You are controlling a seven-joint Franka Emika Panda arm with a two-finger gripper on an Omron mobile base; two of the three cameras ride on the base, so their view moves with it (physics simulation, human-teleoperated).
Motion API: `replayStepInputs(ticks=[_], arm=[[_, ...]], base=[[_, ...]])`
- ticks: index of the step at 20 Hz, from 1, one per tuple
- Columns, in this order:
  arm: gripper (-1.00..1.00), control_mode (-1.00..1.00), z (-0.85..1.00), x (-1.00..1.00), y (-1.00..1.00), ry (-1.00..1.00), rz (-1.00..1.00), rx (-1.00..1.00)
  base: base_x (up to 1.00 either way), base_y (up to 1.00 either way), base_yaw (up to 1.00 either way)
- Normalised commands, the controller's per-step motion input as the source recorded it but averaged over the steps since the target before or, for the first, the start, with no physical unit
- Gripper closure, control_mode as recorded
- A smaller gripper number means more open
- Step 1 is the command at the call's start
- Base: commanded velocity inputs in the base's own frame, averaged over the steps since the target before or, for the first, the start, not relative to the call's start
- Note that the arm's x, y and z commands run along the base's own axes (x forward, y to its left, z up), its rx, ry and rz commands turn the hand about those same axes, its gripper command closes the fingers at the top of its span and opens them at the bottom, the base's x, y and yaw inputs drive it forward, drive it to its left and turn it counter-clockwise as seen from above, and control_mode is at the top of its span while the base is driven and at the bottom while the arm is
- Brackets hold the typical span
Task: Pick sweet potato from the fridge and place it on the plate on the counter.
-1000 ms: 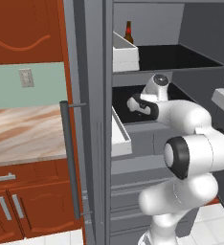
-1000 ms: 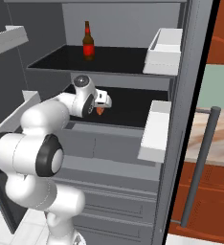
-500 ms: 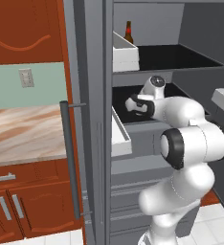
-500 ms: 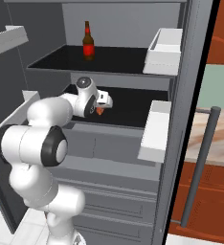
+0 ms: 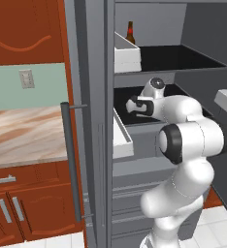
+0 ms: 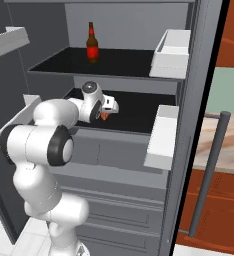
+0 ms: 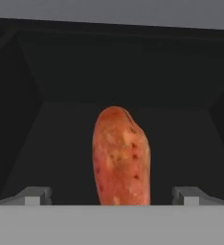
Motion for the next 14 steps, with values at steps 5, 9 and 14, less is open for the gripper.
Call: replayStepInputs(ticks=[5,9,14], arm=[[-1.0,-1.0,-0.09,0.14,0.0,0.0,0.0,0.0],[-1.0,-1.0,-0.06,0.14,0.0,0.0,0.0,0.0],[-1.0,-1.0,-0.11,0.1,0.0,0.01,0.0,0.01]], base=[[0.0,0.0,0.0],[0.0,0.0,0.0],[0.0,0.0,0.0]])
